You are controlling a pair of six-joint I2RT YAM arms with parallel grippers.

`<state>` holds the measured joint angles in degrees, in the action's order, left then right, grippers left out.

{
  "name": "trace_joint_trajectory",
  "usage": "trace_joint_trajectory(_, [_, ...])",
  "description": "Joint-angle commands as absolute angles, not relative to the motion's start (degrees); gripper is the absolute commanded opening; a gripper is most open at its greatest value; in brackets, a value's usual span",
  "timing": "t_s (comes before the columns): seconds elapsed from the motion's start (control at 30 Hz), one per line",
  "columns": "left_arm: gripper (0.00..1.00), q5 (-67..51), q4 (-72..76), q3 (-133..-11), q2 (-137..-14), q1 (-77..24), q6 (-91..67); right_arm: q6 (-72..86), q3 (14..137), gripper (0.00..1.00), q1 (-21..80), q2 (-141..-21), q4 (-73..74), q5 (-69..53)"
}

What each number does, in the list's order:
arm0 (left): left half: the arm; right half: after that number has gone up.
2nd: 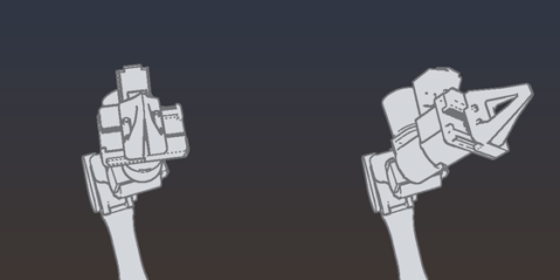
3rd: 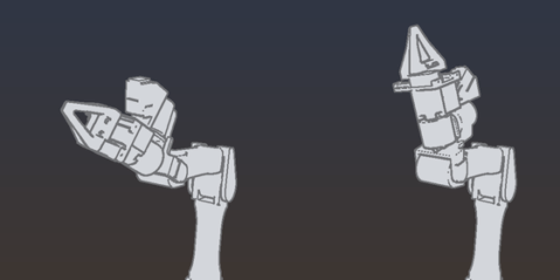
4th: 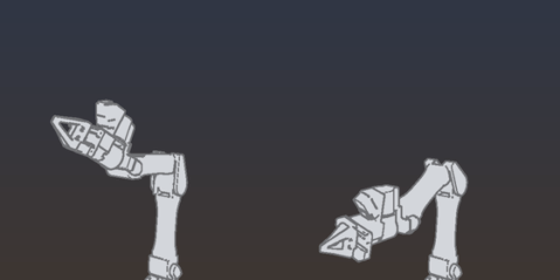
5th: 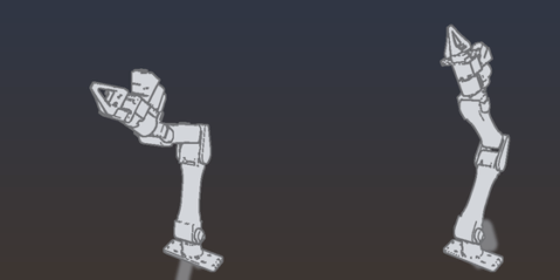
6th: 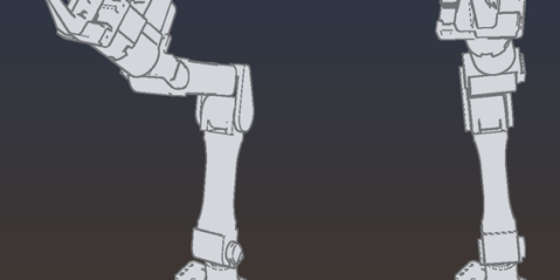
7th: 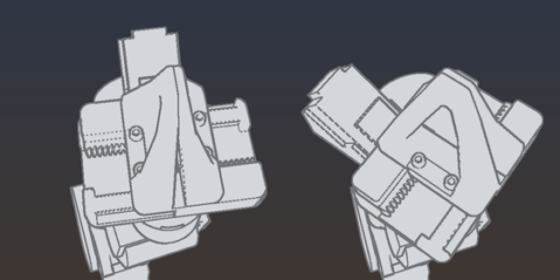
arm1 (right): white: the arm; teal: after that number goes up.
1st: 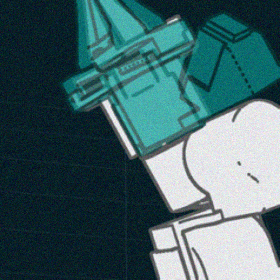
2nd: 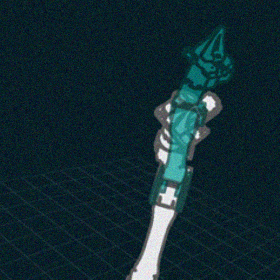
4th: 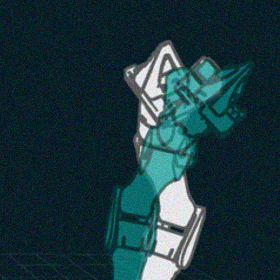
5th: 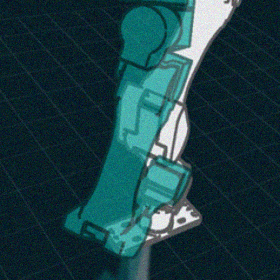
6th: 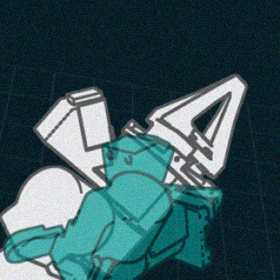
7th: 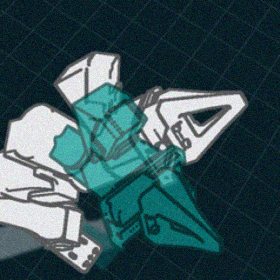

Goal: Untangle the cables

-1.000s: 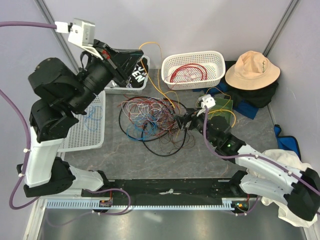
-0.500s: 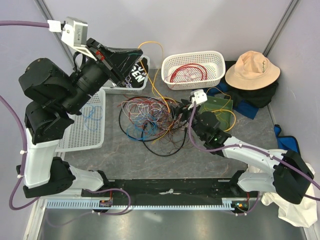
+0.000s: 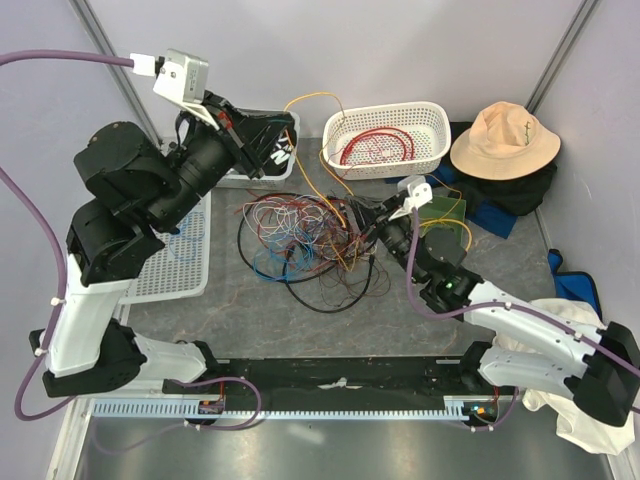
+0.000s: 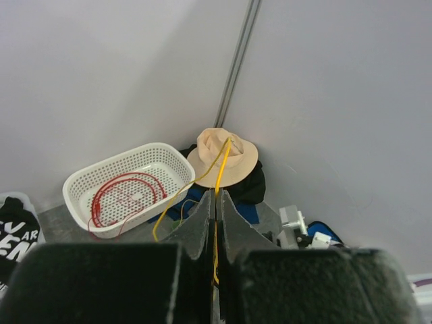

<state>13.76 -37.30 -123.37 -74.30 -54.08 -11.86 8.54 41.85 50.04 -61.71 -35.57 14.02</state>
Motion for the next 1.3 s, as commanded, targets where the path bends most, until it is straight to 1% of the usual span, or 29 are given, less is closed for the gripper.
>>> trace_joint_trajectory(0.0, [0.02, 20.5, -33.9, -118.0, -72.0, -54.2, -9.4, 10.6, 48.1, 0.0, 50.2, -57.0, -26.0, 15.0])
trace_joint_trajectory(0.03, [0.02, 22.3, -33.0, -112.6, -70.3, -54.2, -9.7, 11.7, 52.3, 0.0, 50.3, -56.5, -22.8, 15.8])
trace_joint_trajectory(0.1, [0.07, 26.8, -29.5, -106.2, -68.6, -54.1, -11.2, 12.1, 57.0, 0.0, 50.3, -56.2, -13.8, 18.7])
trace_joint_trajectory(0.13, [0.12, 27.8, -28.2, -99.5, -67.6, -54.1, -12.0, 12.3, 61.8, 0.0, 50.2, -56.2, -10.9, 19.9])
trace_joint_trajectory(0.2, [0.18, 30.4, -25.9, -92.6, -64.7, -54.1, -15.4, 12.2, 66.2, 0.0, 50.3, -56.7, -3.7, 22.7])
trace_joint_trajectory(0.23, [0.23, 30.9, -23.2, -85.9, -63.7, -54.0, -16.9, 11.9, 70.2, 0.0, 50.3, -56.9, -1.6, 23.9])
trace_joint_trajectory(0.3, [0.27, 31.6, -20.6, -79.7, -60.6, -53.8, -20.3, 11.2, 73.5, 0.0, 50.3, -57.6, 3.5, 26.3])
trace_joint_trajectory(0.33, [0.29, 31.8, -18.7, -74.1, -59.4, -53.8, -21.6, 10.8, 76.5, 0.0, 50.3, -57.9, 5.0, 28.4])
trace_joint_trajectory(0.4, [0.31, 32.1, -17.1, -69.0, -56.7, -53.7, -24.8, 10.2, 79.2, 0.0, 50.3, -59.0, 8.6, 30.2])
trace_joint_trajectory(0.43, [0.31, 32.2, -16.4, -64.5, -55.8, -53.7, -25.9, 10.1, 81.4, 0.0, 50.3, -59.3, 9.5, 31.8])
trace_joint_trajectory(0.53, [0.31, 31.1, -12.4, -56.3, -52.9, -53.7, -28.6, 10.1, 84.7, 0.0, 50.3, -61.0, 11.8, 34.8])
trace_joint_trajectory(0.6, [0.3, 30.6, -9.3, -52.8, -51.9, -53.7, -30.1, 9.1, 85.9, 0.0, 50.2, -62.4, 12.5, 38.4])
trace_joint_trajectory(0.63, [0.26, 30.2, -8.5, -49.8, -51.5, -53.7, -30.6, 8.1, 87.1, 0.0, 50.2, -62.9, 12.7, 39.9])
trace_joint_trajectory(0.67, [0.25, 30.1, -7.0, -48.4, -51.4, -53.7, -32.0, 7.3, 87.6, 0.0, 50.2, -64.1, 12.9, 43.6])
trace_joint_trajectory(0.7, [0.25, 29.8, -6.1, -47.1, -51.5, -53.7, -32.5, 5.8, 88.1, 0.0, 50.1, -64.5, 13.0, 45.3])
trace_joint_trajectory(0.73, [0.27, 29.4, -5.5, -45.2, -51.6, -53.7, -33.0, 5.2, 88.7, 0.0, 49.6, -65.2, 13.0, 46.6])
trace_joint_trajectory(0.77, [0.35, 29.5, -5.3, -44.5, -51.9, -53.7, -34.3, 4.8, 88.9, 0.0, 49.2, -65.5, 13.0, 47.6])
trace_joint_trajectory(0.8, [0.56, 29.9, -5.3, -43.6, -51.9, -53.7, -34.8, 4.5, 89.2, 0.0, 48.6, -65.7, 12.9, 48.8])
trace_joint_trajectory(0.83, [0.64, 30.2, -5.4, -43.3, -51.9, -53.7, -35.3, 4.5, 90.1, 0.0, 47.5, -65.9, 12.8, 48.7])
trace_joint_trajectory(0.9, [0.79, 30.4, -5.9, -42.5, -51.7, -53.7, -36.6, 4.5, 91.0, 0.0, 46.2, -66.5, 12.8, 48.0])
trace_joint_trajectory(0.97, [0.8, 30.6, -6.3, -42.0, -50.6, -53.7, -38.2, 3.8, 93.2, 0.0, 45.2, -67.6, 12.9, 48.0])
trace_joint_trajectory(1.07, [0.8, 30.1, -6.4, -39.8, -48.3, -53.7, -40.8, 2.1, 97.0, 0.0, 43.9, -69.4, 13.0, 48.4])
trace_joint_trajectory(1.27, [0.78, 28.2, -7.0, -32.7, -42.7, -53.7, -46.7, -1.4, 102.7, 0.0, 38.2, -73.6, 13.3, 49.0])
